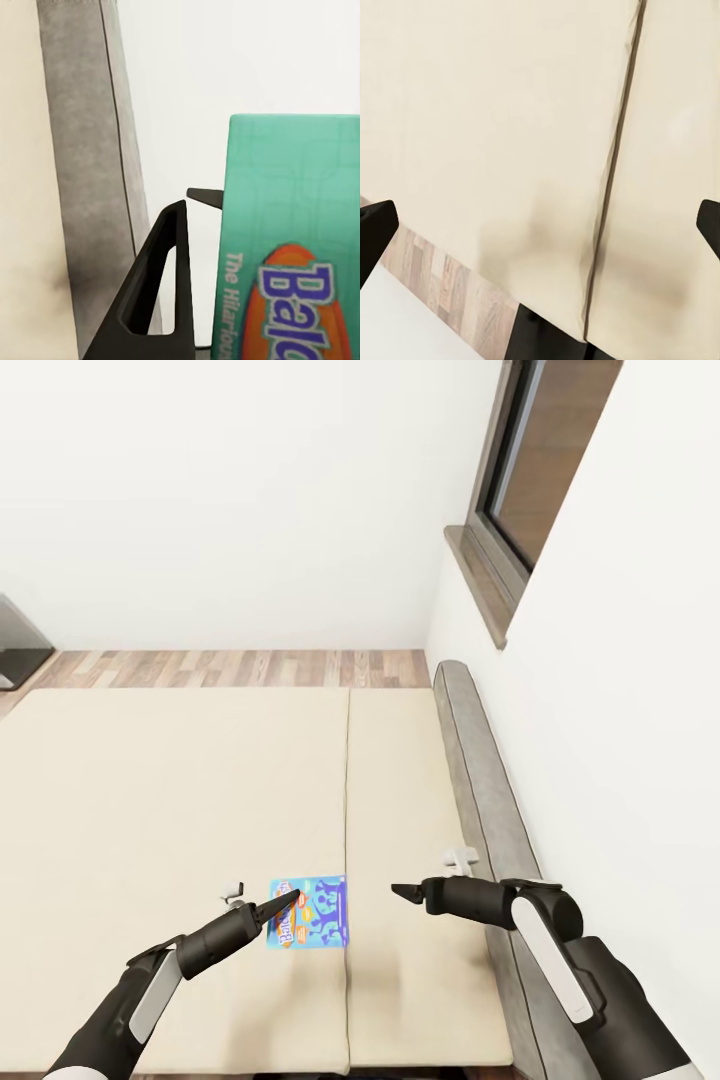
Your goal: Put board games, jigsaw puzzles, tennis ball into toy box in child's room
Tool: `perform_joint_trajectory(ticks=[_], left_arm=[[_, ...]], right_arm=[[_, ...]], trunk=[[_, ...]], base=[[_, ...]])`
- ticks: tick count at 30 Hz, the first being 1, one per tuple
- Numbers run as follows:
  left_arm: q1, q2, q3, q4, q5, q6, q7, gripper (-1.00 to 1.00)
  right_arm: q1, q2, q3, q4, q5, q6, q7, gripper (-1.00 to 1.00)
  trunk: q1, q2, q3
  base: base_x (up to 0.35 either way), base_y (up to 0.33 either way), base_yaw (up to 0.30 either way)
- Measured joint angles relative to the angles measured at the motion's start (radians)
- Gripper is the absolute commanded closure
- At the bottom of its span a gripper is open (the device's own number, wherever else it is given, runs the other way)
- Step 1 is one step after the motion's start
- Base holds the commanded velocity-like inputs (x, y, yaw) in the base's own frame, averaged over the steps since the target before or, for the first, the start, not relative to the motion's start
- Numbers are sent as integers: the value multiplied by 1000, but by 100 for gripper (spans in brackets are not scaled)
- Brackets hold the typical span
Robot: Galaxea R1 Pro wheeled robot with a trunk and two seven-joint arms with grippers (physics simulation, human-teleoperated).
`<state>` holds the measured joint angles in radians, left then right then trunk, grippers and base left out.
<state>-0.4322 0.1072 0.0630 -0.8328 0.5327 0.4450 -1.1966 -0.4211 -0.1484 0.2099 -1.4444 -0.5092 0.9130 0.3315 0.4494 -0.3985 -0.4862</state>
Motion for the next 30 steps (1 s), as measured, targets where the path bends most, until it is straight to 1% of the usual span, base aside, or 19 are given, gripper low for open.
perform_joint_trajectory(ticks=[30], left_arm=[[0, -3, 0, 0, -3, 3, 4, 100]], right_arm=[[0, -2, -2, 0, 0, 0, 0, -100]], trunk=[[0, 0, 50]], base=[[0, 0, 0]])
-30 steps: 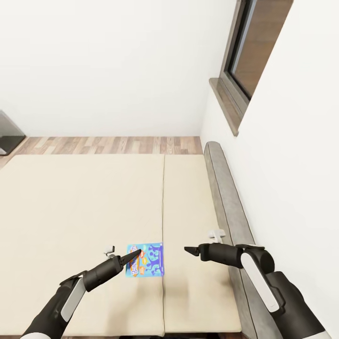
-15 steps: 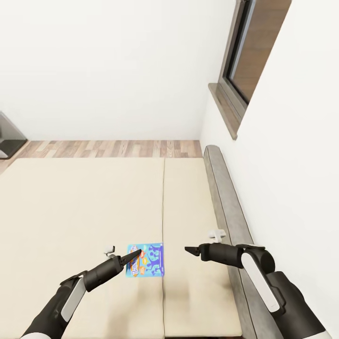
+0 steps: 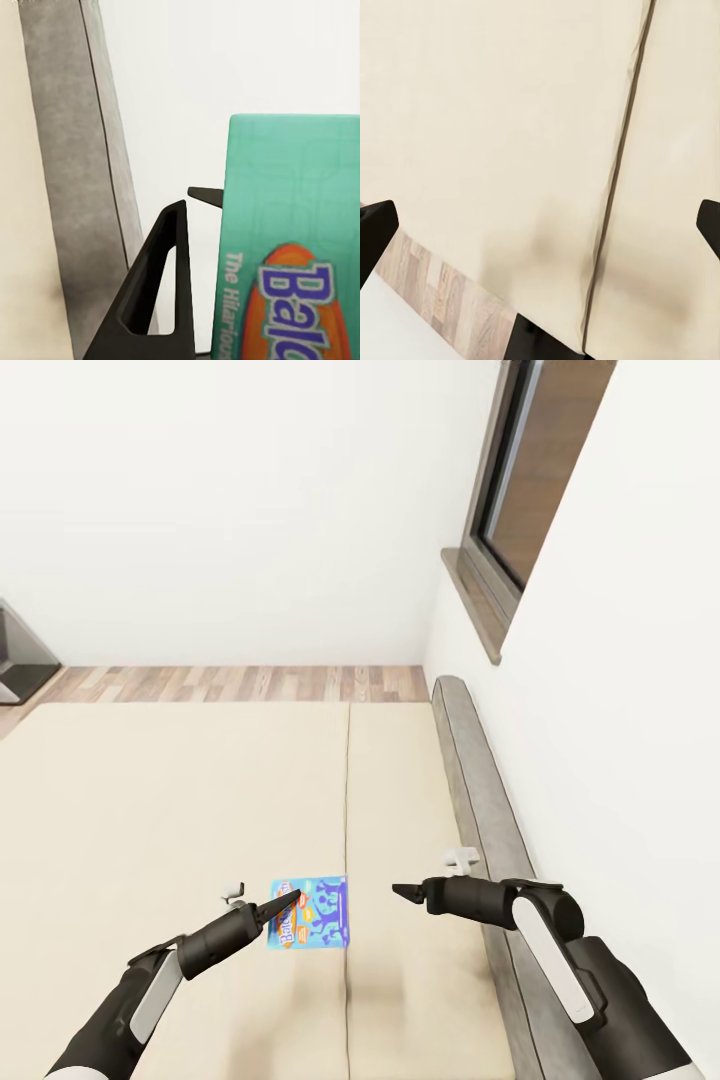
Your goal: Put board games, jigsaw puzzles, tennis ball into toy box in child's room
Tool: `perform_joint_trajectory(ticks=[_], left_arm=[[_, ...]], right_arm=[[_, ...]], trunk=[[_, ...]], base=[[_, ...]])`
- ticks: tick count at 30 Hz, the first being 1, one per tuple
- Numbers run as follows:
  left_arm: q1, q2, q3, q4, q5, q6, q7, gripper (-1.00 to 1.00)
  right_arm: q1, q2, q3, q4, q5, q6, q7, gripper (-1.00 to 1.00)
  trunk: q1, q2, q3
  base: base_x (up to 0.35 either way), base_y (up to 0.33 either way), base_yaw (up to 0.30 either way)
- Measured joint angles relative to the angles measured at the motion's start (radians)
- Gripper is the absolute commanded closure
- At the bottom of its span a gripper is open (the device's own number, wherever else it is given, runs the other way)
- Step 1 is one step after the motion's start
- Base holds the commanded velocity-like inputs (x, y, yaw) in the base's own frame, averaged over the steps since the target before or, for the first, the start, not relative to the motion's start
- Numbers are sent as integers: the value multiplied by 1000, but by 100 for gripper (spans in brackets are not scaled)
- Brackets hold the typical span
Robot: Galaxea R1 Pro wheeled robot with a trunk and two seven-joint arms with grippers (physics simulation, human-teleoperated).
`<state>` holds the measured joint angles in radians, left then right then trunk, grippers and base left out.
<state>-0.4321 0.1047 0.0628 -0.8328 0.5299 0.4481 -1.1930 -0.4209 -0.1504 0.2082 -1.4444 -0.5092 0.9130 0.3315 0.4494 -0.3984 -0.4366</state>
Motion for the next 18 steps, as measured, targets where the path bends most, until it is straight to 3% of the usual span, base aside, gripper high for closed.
perform_joint_trajectory(ticks=[18], left_arm=[[0, -2, 0, 0, -2, 1, 0, 100]], right_arm=[[0, -3, -1, 0, 0, 0, 0, -100]], trunk=[[0, 0, 30]], base=[[0, 0, 0]])
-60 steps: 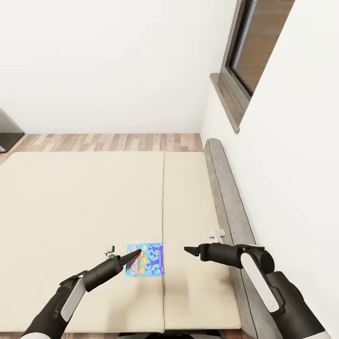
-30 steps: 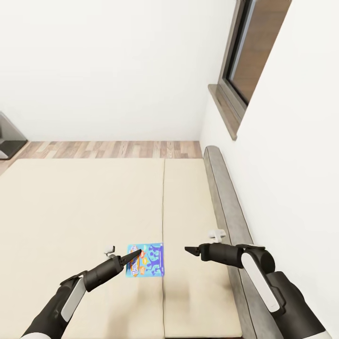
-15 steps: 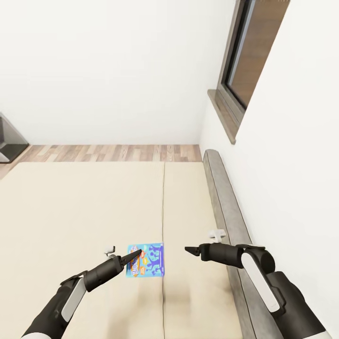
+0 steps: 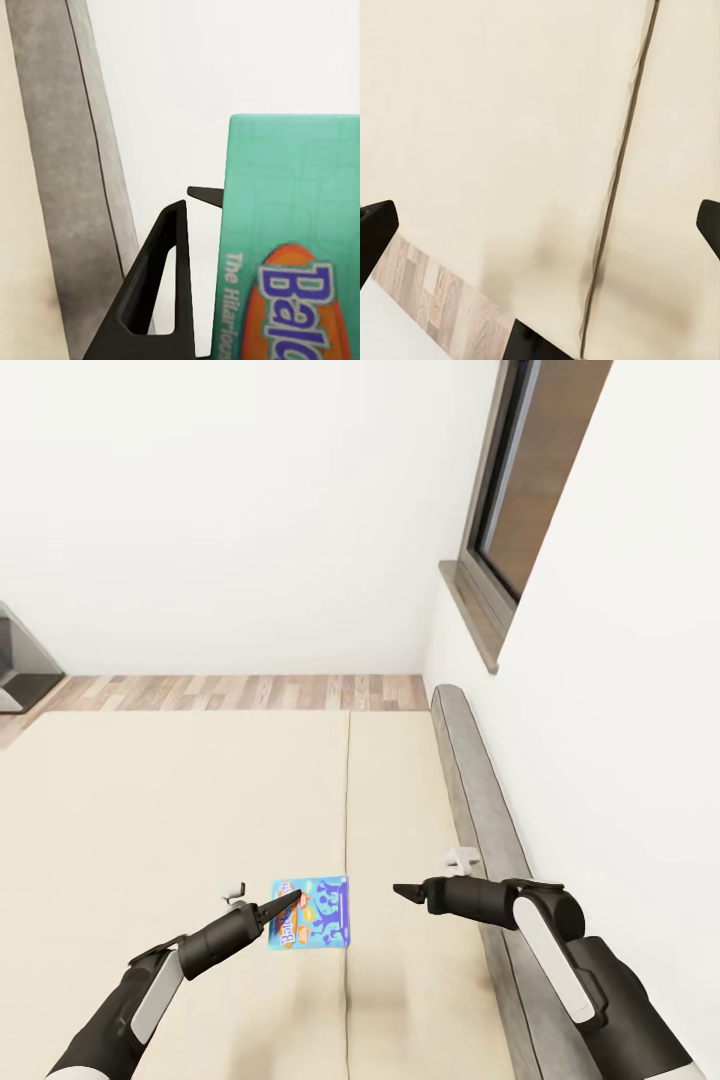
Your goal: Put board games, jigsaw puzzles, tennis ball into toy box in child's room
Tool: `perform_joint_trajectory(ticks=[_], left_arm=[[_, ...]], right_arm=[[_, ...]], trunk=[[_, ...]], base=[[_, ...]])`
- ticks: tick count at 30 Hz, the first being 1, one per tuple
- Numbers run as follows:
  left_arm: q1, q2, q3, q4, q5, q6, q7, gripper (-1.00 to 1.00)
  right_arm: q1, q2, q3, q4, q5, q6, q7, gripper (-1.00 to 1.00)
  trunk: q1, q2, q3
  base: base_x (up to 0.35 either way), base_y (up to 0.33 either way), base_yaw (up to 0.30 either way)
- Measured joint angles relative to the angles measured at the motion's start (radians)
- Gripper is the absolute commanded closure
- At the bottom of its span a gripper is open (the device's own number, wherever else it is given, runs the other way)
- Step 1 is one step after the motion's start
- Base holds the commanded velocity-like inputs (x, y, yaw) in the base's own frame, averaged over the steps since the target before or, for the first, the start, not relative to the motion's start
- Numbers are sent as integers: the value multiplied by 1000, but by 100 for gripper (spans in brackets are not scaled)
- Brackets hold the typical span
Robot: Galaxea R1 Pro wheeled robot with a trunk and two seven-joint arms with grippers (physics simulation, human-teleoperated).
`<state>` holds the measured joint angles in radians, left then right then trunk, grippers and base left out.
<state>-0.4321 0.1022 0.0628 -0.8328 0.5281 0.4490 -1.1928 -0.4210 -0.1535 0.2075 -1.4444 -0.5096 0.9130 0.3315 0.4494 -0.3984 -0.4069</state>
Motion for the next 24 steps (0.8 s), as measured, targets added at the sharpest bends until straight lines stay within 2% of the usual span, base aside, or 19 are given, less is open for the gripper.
perform_joint_trajectory(ticks=[24], left_arm=[[0, 1, 0, 1, 0, 1, 1, 100]], right_arm=[[0, 0, 1, 0, 0, 0, 1, -100]], trunk=[[0, 0, 40]], base=[[0, 0, 0]])
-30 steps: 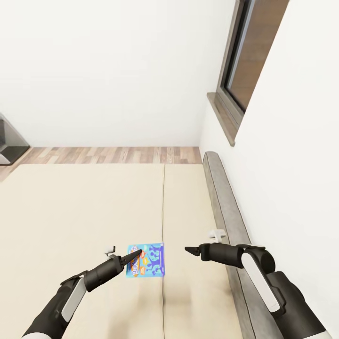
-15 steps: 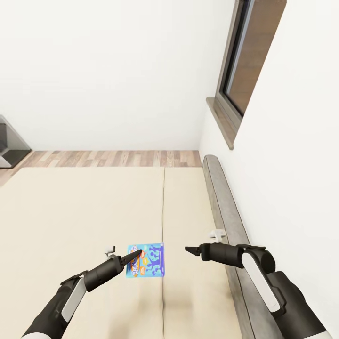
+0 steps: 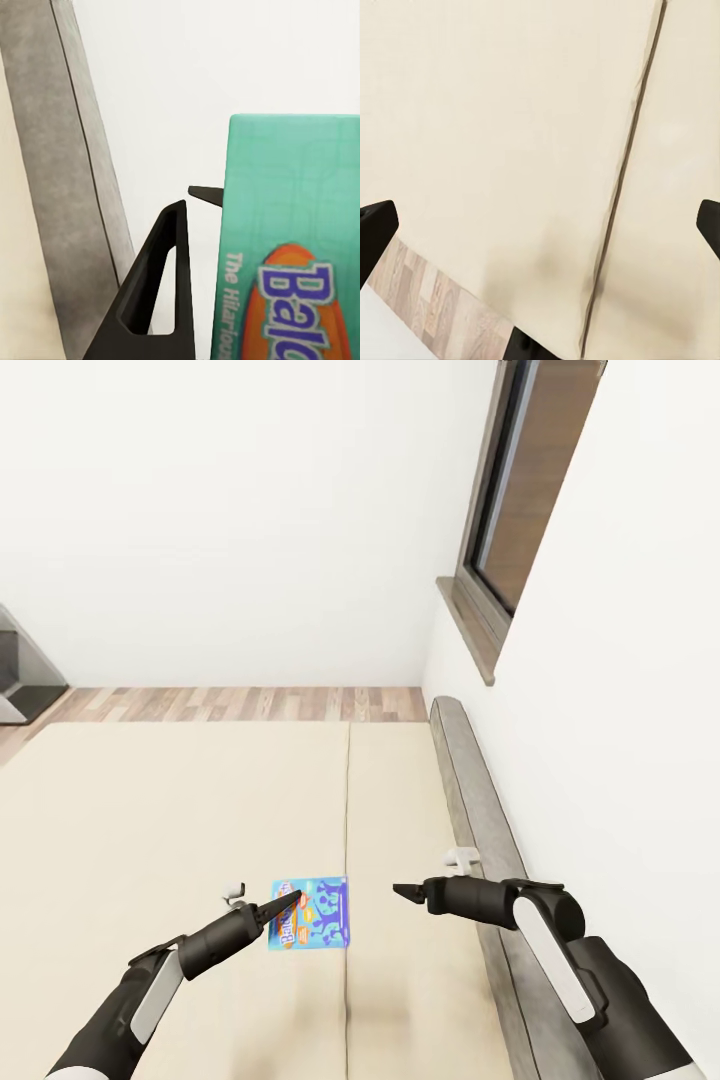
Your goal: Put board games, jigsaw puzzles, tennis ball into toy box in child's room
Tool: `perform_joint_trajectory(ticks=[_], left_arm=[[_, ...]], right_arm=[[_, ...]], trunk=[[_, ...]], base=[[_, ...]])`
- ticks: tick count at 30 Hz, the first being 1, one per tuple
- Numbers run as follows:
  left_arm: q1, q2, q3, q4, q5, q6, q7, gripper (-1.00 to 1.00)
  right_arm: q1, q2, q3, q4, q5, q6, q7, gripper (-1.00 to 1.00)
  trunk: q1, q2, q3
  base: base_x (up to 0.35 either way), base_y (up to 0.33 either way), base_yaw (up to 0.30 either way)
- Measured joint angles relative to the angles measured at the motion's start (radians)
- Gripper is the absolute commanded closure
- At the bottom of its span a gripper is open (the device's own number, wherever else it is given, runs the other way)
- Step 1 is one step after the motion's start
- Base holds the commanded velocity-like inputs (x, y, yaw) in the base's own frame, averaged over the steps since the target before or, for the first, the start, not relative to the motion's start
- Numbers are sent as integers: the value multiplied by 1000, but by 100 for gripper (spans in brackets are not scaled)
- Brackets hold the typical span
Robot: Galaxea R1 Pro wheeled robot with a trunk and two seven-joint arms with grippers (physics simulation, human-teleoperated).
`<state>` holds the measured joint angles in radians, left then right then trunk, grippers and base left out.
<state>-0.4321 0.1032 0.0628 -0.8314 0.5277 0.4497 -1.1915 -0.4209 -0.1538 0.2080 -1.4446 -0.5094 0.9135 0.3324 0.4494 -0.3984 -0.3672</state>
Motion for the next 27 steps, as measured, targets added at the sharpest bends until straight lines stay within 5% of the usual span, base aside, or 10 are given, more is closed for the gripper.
perform_joint_trajectory(ticks=[27], left_arm=[[0, 1, 0, 0, 0, 0, 0, 100]], right_arm=[[0, -2, -1, -1, 0, 1, 1, -100]], trunk=[[0, 0, 45]], base=[[0, 0, 0]])
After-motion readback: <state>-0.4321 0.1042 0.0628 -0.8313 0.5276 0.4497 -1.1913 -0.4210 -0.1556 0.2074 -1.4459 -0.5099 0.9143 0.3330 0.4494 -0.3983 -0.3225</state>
